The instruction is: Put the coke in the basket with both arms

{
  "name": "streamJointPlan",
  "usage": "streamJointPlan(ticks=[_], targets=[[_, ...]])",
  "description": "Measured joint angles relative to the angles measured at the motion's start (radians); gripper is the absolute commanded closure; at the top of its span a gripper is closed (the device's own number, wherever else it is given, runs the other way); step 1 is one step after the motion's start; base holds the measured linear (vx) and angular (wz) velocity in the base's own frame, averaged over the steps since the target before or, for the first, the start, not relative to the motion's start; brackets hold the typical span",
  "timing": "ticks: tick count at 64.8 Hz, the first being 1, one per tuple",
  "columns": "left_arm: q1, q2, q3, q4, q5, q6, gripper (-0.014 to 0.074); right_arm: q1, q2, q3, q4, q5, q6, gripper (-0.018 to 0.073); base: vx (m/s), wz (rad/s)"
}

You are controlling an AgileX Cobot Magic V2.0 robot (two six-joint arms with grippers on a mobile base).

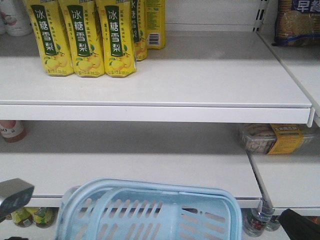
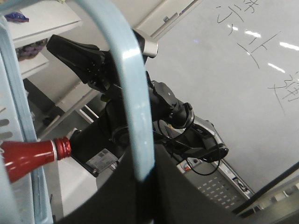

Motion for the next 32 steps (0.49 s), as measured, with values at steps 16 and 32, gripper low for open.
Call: streamJointPlan(ticks=[16,32], targets=[[0.0,-0.166,0.014,0.025,0.193,-0.049,0.0601,0.0,0.0,0.0,0.0,0.0,0.0,0.0564,0.0,0.0],[0.0,-0.199,0.025,-0.055,0.347,0.084,0.0601,0.0,0.0,0.0,0.0,-0.001,0.0,0.0564,0.0,0.0]])
